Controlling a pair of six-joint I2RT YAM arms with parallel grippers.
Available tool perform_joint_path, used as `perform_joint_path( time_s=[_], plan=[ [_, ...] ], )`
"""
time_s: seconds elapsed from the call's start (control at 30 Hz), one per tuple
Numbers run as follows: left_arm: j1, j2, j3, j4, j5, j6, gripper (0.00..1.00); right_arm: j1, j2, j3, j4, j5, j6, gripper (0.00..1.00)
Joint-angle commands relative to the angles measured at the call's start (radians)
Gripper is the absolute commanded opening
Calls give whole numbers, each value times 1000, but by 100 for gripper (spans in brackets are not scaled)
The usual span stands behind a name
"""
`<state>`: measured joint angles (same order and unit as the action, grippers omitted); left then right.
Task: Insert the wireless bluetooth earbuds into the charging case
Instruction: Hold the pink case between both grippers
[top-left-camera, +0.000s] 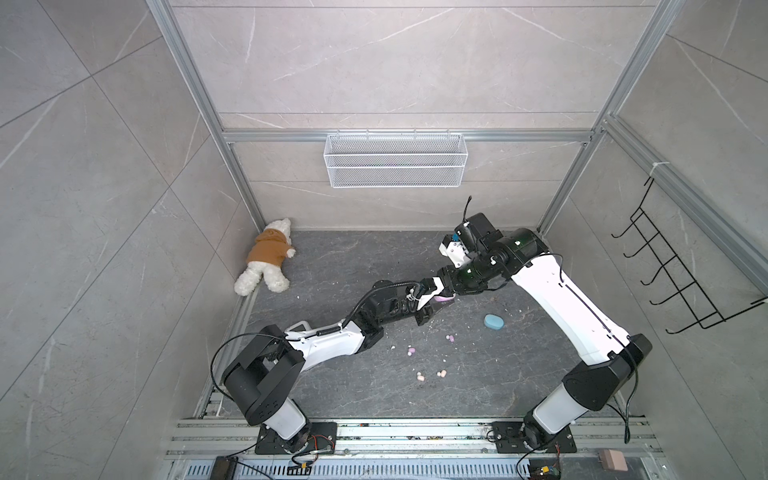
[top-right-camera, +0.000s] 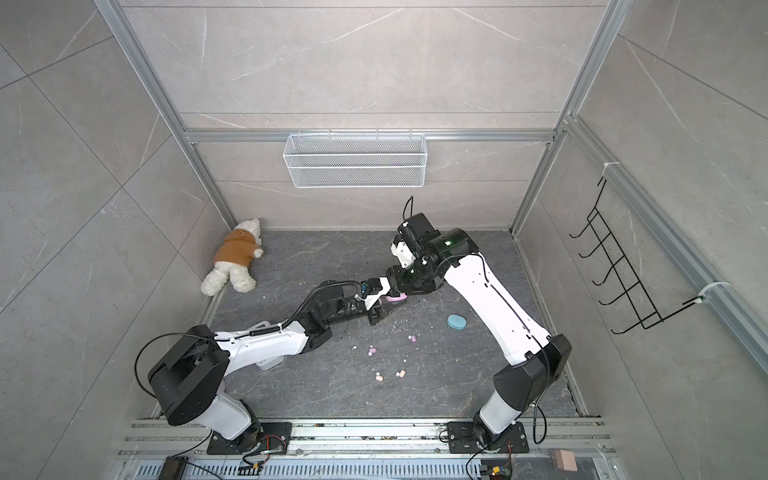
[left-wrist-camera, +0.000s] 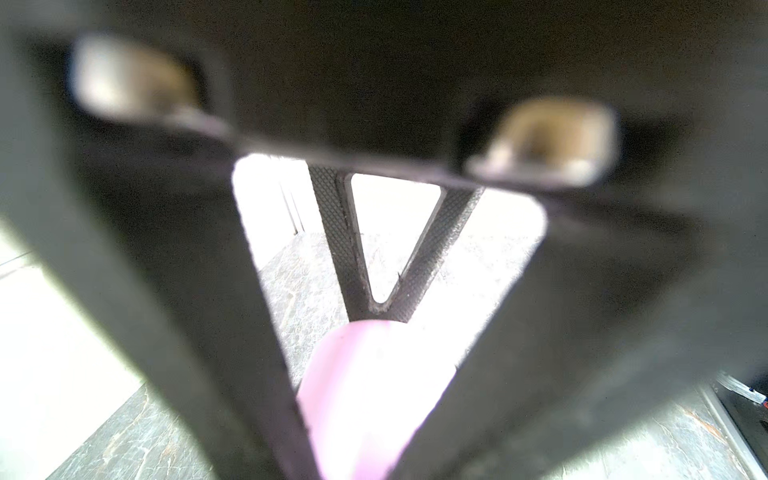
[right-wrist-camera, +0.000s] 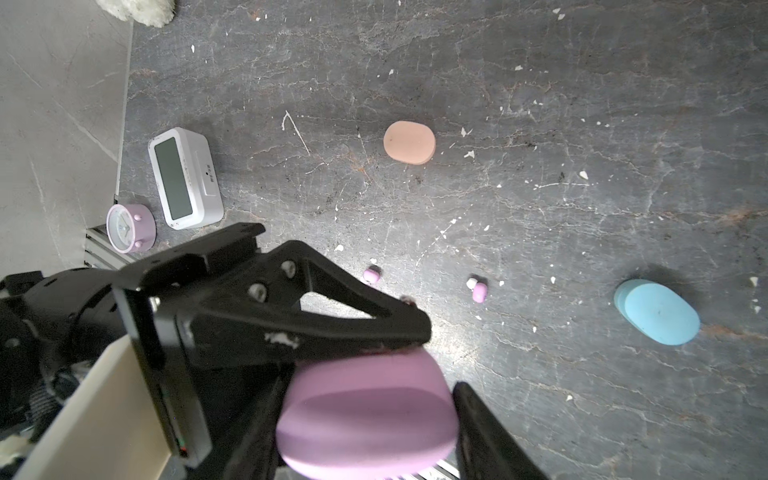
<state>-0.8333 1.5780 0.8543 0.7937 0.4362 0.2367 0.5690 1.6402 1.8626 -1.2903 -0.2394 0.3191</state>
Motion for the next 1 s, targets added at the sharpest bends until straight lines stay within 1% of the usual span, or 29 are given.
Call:
perform_joint_path(
  time_s=[0.0,0.23,0.3,0.47,0.7,0.8,0.97],
  plan=[
    [-19,-16,29,-9,17,29,38,10,-3,34,24,-26,8,60],
    [-21,-21,33,-21,14,30,30,10,-4,33,24,-31,12,60],
    [-21,-23,34,-26,13,27,26,9,-5,33,22,-29,12,63],
    [-21,-32,35,-27,13,18,20,10,-7,34,15,-24,11,68],
    [-21,-35,32,-32,14,12,18,10,-21,31,19,0,17,80],
    [-21,-41,24,-27,15,5,17,8,-28,29,13,21,20,82],
    [-21,-53,11,-28,14,-2,16,8,-43,20,27,22,29,85]
  ],
)
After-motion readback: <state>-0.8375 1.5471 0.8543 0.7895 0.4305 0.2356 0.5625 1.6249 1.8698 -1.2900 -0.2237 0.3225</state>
